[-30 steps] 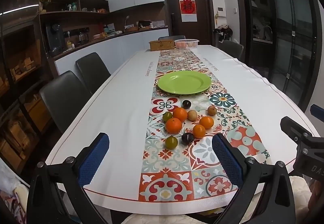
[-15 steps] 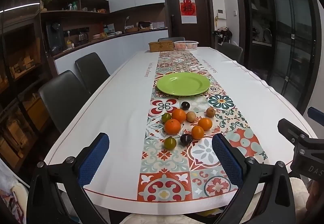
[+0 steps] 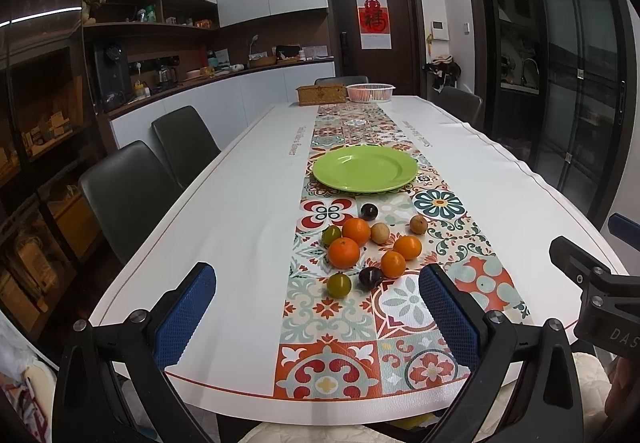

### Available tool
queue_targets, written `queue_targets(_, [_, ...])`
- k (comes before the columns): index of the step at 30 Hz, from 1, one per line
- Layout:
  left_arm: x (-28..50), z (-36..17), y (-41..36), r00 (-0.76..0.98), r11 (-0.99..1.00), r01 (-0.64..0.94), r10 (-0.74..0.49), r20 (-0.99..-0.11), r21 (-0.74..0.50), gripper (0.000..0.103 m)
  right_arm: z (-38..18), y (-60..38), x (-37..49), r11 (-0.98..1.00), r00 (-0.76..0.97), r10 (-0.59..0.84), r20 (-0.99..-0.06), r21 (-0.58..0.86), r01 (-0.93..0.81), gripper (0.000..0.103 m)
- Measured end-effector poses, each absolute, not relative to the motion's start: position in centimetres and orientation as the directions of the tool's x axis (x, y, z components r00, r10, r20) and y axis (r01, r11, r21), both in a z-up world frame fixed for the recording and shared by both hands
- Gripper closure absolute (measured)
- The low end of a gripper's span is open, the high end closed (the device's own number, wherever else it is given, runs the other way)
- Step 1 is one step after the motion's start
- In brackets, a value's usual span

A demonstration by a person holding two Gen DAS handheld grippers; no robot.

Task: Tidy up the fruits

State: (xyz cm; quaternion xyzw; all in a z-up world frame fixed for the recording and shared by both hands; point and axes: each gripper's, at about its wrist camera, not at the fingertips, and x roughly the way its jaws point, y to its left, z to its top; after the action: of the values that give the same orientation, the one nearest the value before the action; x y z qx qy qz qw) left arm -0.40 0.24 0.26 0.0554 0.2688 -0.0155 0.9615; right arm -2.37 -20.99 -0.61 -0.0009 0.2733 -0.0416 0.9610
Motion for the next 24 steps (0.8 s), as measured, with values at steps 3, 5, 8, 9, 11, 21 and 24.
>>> queue_targets(3, [-0.43, 0.26, 0.28, 0.855, 0.993, 0.06, -0.001, -0.518, 0.098, 0.0, -0.7, -21.05, -2.34, 0.997, 0.847, -0.079, -0.525, -0.025, 0.078, 0.0])
queue_targets(5, [-0.43, 0.26, 0.26, 0.856, 0.993, 0.058, 0.001, -0.518, 0.098, 0.0, -0.76, -21.11, -2.3, 0.997, 0.848, -0.08, -0.523, -0.025, 0.079, 0.0])
queue_targets(8, [-0.41, 0.32, 0.27, 0.856, 0.993, 0.059, 0.0, -0.518, 0.097, 0.0, -0.22, -20.73, -2.54, 0.997, 0.849, -0.08, -0.522, -0.025, 0.079, 0.0])
queue_targets(9, [-0.41, 0.32, 0.27, 0.855, 0.993, 0.059, 0.0, -0.518, 0.097, 0.0, -0.2, -20.72, -2.52, 0.997, 0.849, -0.08, -0.522, -0.025, 0.079, 0.0])
queue_targets(11, [-0.43, 0.3, 0.27, 0.855, 0.993, 0.059, 0.0, -0.518, 0.098, 0.0, -0.25, -20.76, -2.48, 0.997, 0.85, -0.081, -0.521, -0.025, 0.079, 0.0])
queue_targets(21, [-0.37, 0.27, 0.28, 0.856, 0.993, 0.058, 0.002, -0.517, 0.099, 0.0, -0.02, -20.72, -2.64, 0.997, 0.851, -0.08, -0.52, -0.025, 0.079, 0.0])
queue_targets(24, [-0.39, 0.28, 0.29, 0.856, 0.994, 0.057, 0.002, -0.517, 0.098, 0.0, -0.03, -20.75, -2.62, 0.997, 0.851, -0.08, -0.52, -0.024, 0.079, 0.0])
